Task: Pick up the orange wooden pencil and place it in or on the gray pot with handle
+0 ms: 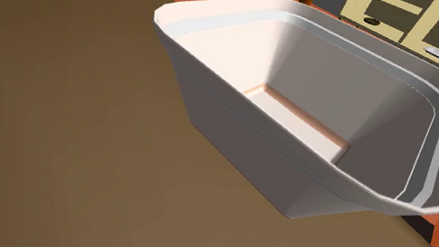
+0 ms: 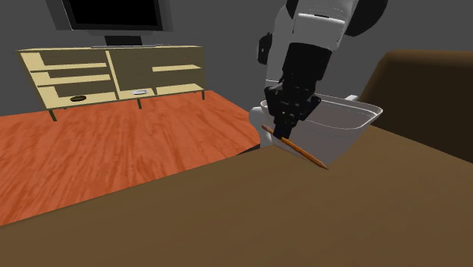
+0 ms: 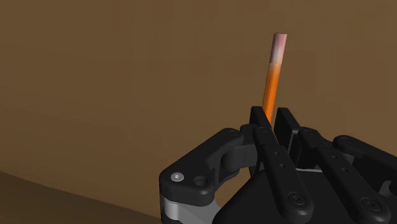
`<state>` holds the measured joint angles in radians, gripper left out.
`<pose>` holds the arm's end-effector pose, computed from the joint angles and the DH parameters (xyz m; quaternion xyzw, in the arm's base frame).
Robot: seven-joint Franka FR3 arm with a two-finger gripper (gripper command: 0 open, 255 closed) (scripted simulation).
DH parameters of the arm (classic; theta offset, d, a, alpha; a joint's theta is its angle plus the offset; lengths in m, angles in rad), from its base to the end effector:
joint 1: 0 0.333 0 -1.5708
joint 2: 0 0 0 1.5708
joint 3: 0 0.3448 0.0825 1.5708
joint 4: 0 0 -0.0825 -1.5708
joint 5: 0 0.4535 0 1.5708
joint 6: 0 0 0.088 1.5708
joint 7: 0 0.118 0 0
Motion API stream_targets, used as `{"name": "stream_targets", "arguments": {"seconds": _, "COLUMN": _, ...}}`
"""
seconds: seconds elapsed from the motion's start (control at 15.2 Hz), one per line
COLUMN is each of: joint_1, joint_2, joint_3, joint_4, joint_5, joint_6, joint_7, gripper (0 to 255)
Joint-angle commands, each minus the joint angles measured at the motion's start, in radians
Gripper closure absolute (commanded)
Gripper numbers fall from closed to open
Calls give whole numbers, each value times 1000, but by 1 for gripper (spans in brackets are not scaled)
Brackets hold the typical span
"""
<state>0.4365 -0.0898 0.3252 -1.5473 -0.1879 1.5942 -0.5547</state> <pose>0.4402 0.4039 0.7118 0.7870 0.6039 0.0765 0.1006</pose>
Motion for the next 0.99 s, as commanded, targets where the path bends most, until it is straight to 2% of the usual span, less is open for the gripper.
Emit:
{"name": "stream_targets", "arguments": {"seconds": 0.0, "joint_1": 2, "joint_2": 16, "joint_3": 4, "joint_4": 49, "joint_5": -6, "joint_6": -35, "joint_7": -1, "gripper": 255}}
{"name": "stream_targets", "arguments": {"seconds": 0.53, "joint_1": 12, "joint_2": 86, "joint_3": 18, "joint_4": 245, "joint_5": -33, "joint_6": -166, "joint_7": -9, "gripper": 255}}
{"name": "stream_targets", "arguments": {"seconds": 0.92, "joint_1": 32, "joint_2": 164, "joint_3": 34, "joint_4": 433, "joint_5": -71, "joint_6": -283, "joint_7": -13, "gripper": 255}}
